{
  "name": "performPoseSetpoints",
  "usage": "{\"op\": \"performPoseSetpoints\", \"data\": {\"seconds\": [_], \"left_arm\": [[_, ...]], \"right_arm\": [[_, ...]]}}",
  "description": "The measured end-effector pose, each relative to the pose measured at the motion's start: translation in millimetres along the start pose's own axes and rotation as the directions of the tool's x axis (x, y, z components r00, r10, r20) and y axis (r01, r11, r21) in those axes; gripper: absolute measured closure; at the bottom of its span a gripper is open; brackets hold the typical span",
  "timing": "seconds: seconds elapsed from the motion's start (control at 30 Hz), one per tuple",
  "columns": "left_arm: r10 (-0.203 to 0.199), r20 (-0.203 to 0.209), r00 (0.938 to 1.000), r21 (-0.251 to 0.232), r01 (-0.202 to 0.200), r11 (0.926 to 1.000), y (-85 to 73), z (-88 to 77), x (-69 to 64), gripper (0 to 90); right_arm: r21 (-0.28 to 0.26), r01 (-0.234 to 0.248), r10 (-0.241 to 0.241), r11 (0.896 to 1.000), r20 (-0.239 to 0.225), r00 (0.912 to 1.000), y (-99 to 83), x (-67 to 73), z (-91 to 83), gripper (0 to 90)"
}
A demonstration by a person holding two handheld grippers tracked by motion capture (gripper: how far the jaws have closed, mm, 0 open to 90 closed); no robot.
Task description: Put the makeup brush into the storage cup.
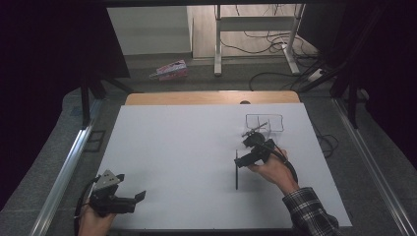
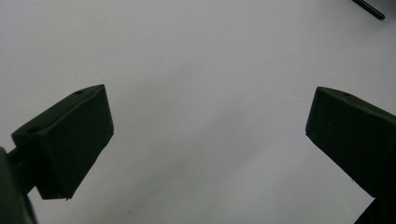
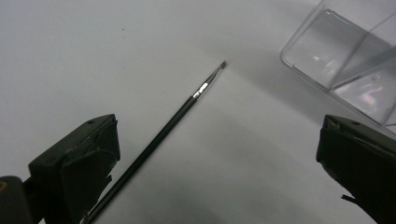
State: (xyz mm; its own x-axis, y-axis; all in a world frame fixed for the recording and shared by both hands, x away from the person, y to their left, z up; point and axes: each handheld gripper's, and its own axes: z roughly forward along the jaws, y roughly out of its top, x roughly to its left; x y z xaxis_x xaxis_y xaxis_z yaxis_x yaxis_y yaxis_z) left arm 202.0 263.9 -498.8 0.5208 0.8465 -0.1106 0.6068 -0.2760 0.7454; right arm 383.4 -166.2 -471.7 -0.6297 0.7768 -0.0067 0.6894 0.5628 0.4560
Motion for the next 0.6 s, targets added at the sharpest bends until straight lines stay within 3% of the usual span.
{"op": "performPoseSetpoints", "data": {"seconds": [0.6], "left_arm": [[0.002,0.001,1.0000,0.003,-0.002,1.0000,0.0,0.4,-0.1,1.3]], "right_arm": [[0.028,0.012,-0.012,1.000,-0.002,0.9999,23.1,8.6,16.9,8.5]]}}
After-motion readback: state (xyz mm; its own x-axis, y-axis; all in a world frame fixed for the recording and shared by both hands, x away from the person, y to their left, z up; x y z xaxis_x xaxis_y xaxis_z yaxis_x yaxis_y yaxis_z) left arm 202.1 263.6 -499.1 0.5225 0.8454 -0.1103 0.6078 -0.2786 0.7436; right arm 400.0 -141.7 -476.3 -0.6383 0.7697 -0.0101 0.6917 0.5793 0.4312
